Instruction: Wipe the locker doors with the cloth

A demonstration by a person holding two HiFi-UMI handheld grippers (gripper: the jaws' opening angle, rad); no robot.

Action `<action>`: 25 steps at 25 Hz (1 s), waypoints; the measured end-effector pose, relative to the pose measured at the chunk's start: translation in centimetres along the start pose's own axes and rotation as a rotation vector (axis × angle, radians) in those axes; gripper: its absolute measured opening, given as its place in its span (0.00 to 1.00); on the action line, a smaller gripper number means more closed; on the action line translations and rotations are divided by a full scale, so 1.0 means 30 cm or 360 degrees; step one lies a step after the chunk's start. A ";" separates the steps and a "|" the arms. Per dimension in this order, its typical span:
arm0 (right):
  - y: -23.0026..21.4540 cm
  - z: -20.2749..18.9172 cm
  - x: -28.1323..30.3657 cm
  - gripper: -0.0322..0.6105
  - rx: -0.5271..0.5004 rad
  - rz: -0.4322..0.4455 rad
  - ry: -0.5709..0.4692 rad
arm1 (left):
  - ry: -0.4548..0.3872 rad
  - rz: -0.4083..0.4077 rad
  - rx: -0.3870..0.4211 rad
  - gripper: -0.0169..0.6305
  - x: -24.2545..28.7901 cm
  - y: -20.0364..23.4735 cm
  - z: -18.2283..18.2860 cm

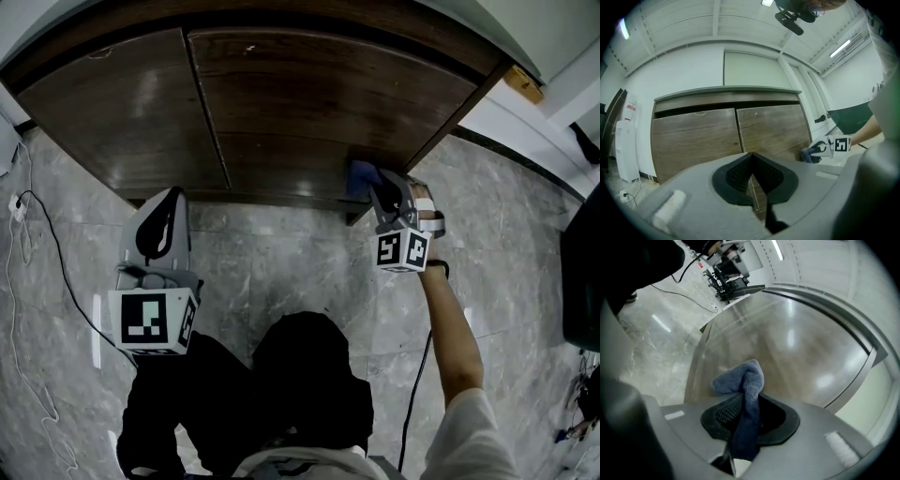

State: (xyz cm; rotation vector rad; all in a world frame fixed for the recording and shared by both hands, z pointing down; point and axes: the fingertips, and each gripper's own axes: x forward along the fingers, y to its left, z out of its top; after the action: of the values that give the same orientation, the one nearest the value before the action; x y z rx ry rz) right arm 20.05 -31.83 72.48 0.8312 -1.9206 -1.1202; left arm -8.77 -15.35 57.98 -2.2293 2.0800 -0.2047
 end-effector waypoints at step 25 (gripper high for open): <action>0.240 0.247 0.153 0.16 0.0039 0.0137 -0.0146 | 0.0025 0.0057 0.0104 0.03 0.013 0.108 -0.074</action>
State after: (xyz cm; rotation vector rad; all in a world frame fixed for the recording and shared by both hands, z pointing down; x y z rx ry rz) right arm 10.30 -29.58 77.75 0.7139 -2.0295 -1.1019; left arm -12.28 -15.91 59.68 -2.1583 2.0875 -0.2841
